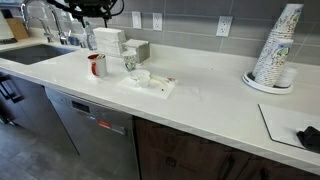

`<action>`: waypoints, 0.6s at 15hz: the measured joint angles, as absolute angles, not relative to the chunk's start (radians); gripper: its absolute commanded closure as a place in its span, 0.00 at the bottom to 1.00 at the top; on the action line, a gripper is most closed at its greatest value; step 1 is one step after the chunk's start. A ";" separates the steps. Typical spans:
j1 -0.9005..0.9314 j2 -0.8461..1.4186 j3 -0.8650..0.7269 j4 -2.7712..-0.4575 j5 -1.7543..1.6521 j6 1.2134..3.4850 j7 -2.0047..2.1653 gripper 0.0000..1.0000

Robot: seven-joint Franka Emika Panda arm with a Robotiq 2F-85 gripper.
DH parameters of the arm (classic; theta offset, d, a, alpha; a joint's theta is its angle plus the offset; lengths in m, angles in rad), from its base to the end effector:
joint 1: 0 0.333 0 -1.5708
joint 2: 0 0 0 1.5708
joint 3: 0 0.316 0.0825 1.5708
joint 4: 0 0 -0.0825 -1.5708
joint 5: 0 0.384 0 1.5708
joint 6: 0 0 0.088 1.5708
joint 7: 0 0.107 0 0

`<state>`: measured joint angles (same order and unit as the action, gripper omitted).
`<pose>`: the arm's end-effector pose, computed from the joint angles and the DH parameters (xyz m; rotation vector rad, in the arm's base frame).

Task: Pick up all the sachets from the white saucer and put them in the red and white mug

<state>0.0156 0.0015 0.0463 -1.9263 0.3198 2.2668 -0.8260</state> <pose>0.5890 0.0446 0.5216 -2.7546 -1.0428 -0.6210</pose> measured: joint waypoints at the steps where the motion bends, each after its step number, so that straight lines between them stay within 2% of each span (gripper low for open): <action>1: 0.014 -0.009 0.044 -1.929 0.254 2.265 -0.761 0.00; 5: 0.007 -0.053 0.032 -1.941 0.038 2.185 -0.519 0.00; 9: 0.005 -0.081 0.024 -1.942 0.001 2.107 -0.449 0.00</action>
<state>0.0047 -0.0810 0.0242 -1.9419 0.0014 2.1069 -0.4494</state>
